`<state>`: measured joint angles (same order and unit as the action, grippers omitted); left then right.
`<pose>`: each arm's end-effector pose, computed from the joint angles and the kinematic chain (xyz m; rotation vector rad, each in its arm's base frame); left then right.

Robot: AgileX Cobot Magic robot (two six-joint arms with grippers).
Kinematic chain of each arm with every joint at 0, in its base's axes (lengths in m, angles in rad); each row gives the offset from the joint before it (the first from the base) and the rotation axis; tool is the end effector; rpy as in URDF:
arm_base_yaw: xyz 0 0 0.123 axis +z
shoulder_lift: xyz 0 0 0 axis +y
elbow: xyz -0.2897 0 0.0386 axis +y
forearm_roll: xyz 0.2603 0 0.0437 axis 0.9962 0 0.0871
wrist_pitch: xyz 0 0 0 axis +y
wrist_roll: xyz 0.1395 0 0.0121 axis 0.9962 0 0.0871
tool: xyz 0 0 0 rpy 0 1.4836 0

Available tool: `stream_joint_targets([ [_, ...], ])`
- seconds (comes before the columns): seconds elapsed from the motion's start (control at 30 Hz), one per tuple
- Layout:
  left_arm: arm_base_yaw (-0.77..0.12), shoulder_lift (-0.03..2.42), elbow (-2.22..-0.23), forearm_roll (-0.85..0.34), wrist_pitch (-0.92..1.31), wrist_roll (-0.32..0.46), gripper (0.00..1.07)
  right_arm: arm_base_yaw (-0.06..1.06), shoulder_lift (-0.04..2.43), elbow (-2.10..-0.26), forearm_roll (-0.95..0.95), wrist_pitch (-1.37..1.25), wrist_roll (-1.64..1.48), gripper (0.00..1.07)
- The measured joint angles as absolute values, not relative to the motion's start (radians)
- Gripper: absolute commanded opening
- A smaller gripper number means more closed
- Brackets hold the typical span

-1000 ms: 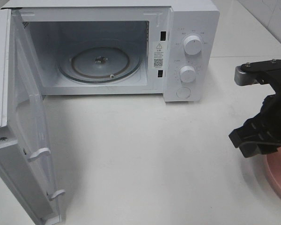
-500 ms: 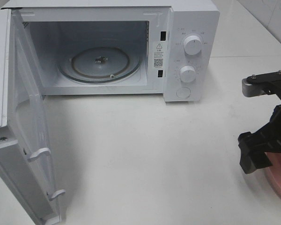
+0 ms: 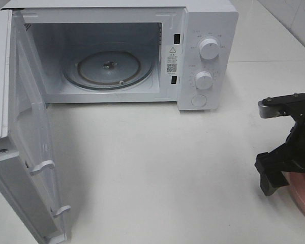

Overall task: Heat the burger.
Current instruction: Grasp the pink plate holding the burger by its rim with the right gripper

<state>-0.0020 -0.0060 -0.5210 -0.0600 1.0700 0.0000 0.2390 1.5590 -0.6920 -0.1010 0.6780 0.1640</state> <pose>0.0386 -0.0074 0.2670 0.0061 2.0259 -0.0728 0.2479 0.0513 0.1041 -0.2262 3.0082 -0.0661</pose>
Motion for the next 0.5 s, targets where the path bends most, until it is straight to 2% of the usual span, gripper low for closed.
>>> stream_joint_targets([
  [0.5, -0.002, -0.006, -0.521, -0.060, 1.070, 0.000, 1.00, 0.216, 1.670, -0.675, -0.105, 0.536, 0.187, 0.91],
])
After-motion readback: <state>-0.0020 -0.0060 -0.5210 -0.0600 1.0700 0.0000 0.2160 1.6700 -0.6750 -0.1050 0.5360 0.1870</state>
